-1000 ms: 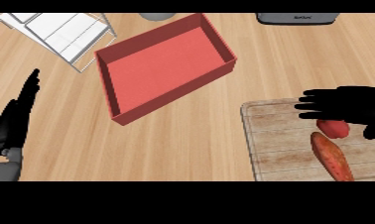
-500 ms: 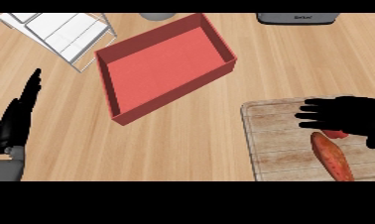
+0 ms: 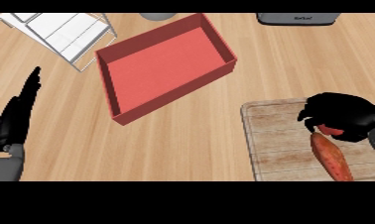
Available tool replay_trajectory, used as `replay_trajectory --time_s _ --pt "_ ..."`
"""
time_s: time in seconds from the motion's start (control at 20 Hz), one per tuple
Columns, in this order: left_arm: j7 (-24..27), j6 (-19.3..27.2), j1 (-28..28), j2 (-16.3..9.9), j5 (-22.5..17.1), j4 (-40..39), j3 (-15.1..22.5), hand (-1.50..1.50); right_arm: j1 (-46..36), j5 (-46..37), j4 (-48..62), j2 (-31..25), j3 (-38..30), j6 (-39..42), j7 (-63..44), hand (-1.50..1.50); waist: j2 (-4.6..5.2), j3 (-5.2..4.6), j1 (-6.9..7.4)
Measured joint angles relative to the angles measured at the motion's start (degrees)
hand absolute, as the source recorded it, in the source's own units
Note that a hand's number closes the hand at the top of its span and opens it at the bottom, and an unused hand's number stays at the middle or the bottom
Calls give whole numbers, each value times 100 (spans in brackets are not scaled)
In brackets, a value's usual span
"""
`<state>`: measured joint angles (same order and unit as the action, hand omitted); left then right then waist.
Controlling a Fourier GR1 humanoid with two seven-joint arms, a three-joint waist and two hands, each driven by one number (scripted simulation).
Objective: Pick the bell pepper from the cutting board and place it in the cardboard box
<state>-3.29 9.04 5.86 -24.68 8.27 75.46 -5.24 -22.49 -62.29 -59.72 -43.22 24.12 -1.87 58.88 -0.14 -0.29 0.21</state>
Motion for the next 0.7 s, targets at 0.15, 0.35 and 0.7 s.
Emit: replay_trajectory --time_s 0.15,0.35,0.7 --pt "-22 -33 -39 41 16 62 -8 0 24 42 -38 102 -172 -214 21 150 -2 -2 -3" --pt "-12 -15 -137 23 18 78 -85 0 118 277 -83 484 -577 -81 -839 150 -33 -18 -75" --pt "-33 59 -292 -17 0 41 -220 0 453 763 15 1361 -1757 103 -3722 150 -169 -101 -439"
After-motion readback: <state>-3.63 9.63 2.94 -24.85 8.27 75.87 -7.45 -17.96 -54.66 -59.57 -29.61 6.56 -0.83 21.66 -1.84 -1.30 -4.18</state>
